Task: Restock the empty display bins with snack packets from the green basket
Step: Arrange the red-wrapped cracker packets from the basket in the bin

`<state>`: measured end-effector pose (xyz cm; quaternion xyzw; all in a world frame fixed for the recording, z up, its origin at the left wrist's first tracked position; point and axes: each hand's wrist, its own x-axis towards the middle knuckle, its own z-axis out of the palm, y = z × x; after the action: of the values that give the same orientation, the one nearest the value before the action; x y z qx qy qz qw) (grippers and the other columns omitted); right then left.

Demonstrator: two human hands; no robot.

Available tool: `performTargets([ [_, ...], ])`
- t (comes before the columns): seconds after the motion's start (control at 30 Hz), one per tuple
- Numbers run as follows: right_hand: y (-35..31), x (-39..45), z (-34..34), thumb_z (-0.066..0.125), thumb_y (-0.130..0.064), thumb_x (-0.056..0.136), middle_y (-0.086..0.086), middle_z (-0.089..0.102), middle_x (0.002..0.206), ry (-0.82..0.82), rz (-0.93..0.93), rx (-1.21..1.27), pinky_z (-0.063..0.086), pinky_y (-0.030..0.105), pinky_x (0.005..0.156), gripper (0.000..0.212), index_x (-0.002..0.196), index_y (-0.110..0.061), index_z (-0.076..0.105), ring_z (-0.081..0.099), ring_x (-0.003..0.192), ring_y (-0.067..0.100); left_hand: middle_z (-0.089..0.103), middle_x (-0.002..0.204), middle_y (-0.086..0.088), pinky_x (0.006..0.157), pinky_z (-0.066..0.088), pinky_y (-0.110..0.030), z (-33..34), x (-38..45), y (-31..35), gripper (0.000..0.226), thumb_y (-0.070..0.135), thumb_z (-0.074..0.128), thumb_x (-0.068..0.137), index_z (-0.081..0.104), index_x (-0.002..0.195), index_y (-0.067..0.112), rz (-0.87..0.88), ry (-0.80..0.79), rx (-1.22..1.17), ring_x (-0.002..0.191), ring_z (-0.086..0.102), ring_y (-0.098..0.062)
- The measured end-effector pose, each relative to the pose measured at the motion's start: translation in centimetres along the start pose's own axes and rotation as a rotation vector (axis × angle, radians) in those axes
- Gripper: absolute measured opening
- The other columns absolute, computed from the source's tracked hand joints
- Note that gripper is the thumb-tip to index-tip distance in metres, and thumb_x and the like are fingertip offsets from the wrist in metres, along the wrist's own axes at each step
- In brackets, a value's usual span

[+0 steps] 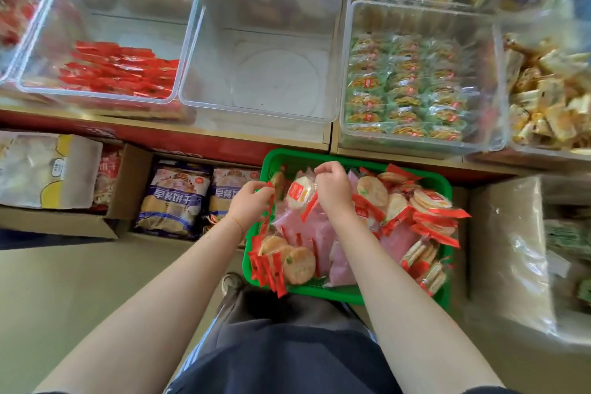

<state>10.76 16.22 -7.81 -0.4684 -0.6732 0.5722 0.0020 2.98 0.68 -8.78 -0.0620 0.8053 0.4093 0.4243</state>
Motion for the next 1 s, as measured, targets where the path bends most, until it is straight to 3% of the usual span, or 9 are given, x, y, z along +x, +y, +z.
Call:
performTargets([
  [0.07,-0.2,-0.1,-0.5,0.044,0.003,0.081,0.0,0.057,0.078,-0.065,0.03,0.097,0.04,0.026,0.057,0.026,0.087,-0.016,0.061,0.05,0.066,0.015,0.067,0.11,-0.003,0.085,0.055,-0.043,0.3,0.0,0.8,0.033,0.038,0.062,0.091,0.059,0.119,0.021,-0.017,-0.107,-0.097,0.099,0.064,-0.022],
  [0.17,-0.1,-0.5,-0.6,0.045,0.003,0.083,0.001,0.055,0.075,-0.192,0.038,0.087,0.038,0.017,0.048,0.024,0.087,-0.013,0.062,0.047,0.06,0.012,0.072,0.101,-0.006,0.076,0.054,-0.035,0.1,-0.1,1.6,0.031,0.032,0.07,0.088,0.068,0.114,0.015,-0.087,-0.299,-0.209,0.087,0.067,-0.021],
  [0.23,0.3,-0.6,-0.1,0.044,-0.004,0.09,0.003,0.058,0.08,-0.224,0.07,0.053,0.043,0.021,0.056,0.023,0.099,-0.013,0.062,0.052,0.066,0.013,0.073,0.093,-0.01,0.062,0.054,-0.028,-0.6,0.1,1.8,0.026,0.022,0.073,0.086,0.071,0.107,0.009,-0.09,-0.245,-0.215,0.074,0.068,-0.02],
  [0.4,1.8,-0.4,2.7,0.045,-0.012,0.095,0.006,0.065,0.11,-0.229,0.149,-0.086,0.052,0.038,0.089,0.027,0.116,-0.013,0.061,0.062,0.098,0.021,0.071,0.095,-0.016,0.047,0.049,-0.022,-4.1,1.6,0.5,0.017,0.017,0.075,0.084,0.067,0.097,0.009,-0.127,0.029,-0.361,0.063,0.063,-0.019],
  [0.53,1.8,-1.0,6.7,0.051,-0.012,0.093,0.003,0.062,0.126,-0.241,0.149,-0.188,0.046,0.034,0.098,0.034,0.127,-0.014,0.058,0.057,0.115,0.019,0.07,0.095,-0.014,0.048,0.051,-0.021,-7.7,1.7,-0.2,0.023,0.013,0.07,0.089,0.059,0.108,0.007,-0.185,-0.033,-0.496,0.067,0.068,-0.017],
  [0.6,1.4,-1.2,8.9,0.055,-0.016,0.094,0.002,0.062,0.127,-0.184,0.166,-0.231,0.046,0.029,0.092,0.035,0.129,-0.015,0.056,0.058,0.115,0.02,0.069,0.101,-0.015,0.065,0.058,-0.028,-9.5,1.9,-0.6,0.035,0.006,0.069,0.088,0.054,0.12,0.005,-0.221,-0.111,-0.548,0.085,0.071,-0.023],
  [0.7,0.6,-1.4,11.6,0.059,-0.025,0.096,0.004,0.065,0.114,0.01,0.209,-0.285,0.043,0.026,0.078,0.023,0.117,-0.014,0.061,0.059,0.097,0.02,0.065,0.113,-0.02,0.09,0.056,-0.042,-12.5,2.0,-1.0,0.041,-0.005,0.064,0.087,0.049,0.124,0.004,-0.272,-0.246,-0.562,0.109,0.065,-0.033],
  [0.83,-0.2,-1.7,13.7,0.059,-0.023,0.097,0.004,0.066,0.1,0.218,0.247,-0.29,0.04,0.028,0.073,0.011,0.095,-0.012,0.063,0.058,0.089,0.022,0.065,0.114,-0.018,0.085,0.059,-0.04,-16.8,2.9,-0.9,0.039,-0.009,0.061,0.087,0.052,0.122,0.005,-0.263,-0.375,-0.485,0.106,0.066,-0.029],
  [1.0,-2.6,-3.2,14.6,0.057,-0.021,0.096,0.001,0.066,0.093,0.412,0.168,-0.219,0.043,0.026,0.067,0.012,0.089,-0.016,0.065,0.063,0.087,0.021,0.071,0.107,-0.011,0.082,0.057,-0.034,-19.8,4.0,-0.3,0.03,0.002,0.065,0.088,0.06,0.113,0.017,-0.179,-0.455,-0.305,0.1,0.068,-0.023],
])
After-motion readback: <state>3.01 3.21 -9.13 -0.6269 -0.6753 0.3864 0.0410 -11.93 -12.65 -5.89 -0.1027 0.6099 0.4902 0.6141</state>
